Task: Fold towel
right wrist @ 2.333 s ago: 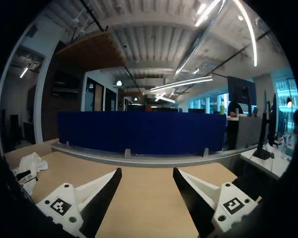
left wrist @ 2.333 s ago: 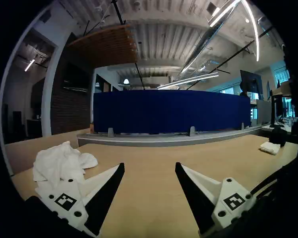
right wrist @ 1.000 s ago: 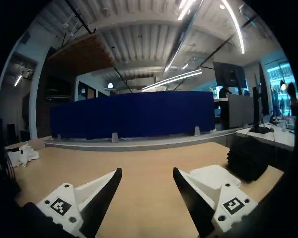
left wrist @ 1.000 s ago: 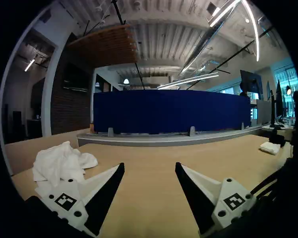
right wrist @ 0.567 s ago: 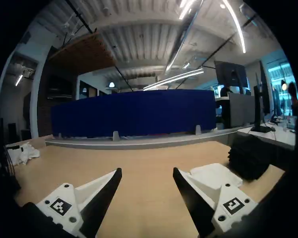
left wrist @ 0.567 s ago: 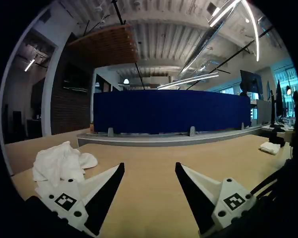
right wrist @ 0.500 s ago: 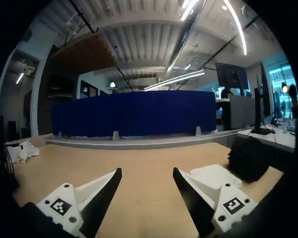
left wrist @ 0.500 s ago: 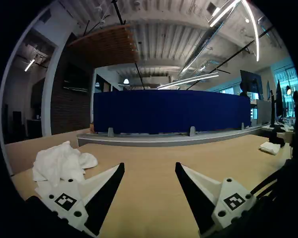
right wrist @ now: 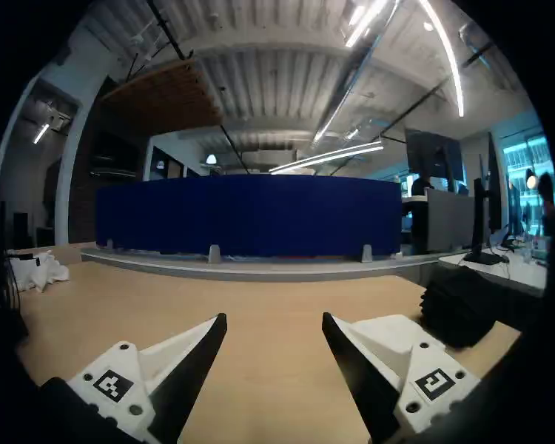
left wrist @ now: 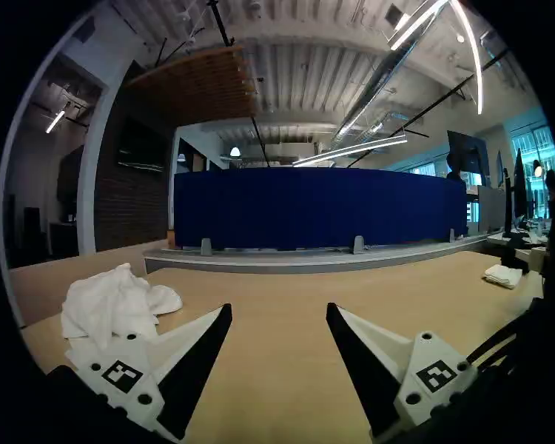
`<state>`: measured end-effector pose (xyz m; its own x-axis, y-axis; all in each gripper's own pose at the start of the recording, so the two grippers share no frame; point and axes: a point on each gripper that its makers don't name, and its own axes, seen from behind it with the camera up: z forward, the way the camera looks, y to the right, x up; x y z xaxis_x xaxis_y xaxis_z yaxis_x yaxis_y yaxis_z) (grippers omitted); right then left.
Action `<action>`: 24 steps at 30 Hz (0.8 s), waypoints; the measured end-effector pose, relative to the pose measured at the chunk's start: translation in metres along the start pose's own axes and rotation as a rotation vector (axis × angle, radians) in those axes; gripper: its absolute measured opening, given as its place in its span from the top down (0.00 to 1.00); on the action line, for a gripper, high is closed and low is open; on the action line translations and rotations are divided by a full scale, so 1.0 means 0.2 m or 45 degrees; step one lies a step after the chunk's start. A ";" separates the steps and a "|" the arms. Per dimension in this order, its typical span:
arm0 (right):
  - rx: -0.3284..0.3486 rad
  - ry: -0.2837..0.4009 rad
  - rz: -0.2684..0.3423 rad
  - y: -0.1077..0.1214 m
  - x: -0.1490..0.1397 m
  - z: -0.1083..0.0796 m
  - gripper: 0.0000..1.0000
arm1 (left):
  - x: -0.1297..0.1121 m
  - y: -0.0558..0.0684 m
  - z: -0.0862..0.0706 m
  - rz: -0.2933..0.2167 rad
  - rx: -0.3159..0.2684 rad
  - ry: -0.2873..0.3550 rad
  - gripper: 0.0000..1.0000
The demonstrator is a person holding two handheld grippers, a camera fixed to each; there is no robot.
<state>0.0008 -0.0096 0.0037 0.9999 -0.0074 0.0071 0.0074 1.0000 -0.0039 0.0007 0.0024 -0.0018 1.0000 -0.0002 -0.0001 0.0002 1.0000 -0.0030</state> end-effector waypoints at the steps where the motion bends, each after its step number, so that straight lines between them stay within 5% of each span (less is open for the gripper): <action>1: -0.004 0.003 0.004 0.00 0.00 0.00 0.00 | 0.00 0.00 0.00 0.000 0.000 0.000 0.06; 24: -0.006 0.008 0.009 0.02 0.00 -0.01 0.00 | 0.00 0.00 0.00 0.000 0.000 0.000 0.05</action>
<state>0.0009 -0.0065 0.0022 1.0000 -0.0003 0.0004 0.0003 1.0000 -0.0088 0.0009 0.0025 -0.0018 1.0000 0.0000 -0.0002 0.0000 1.0000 -0.0028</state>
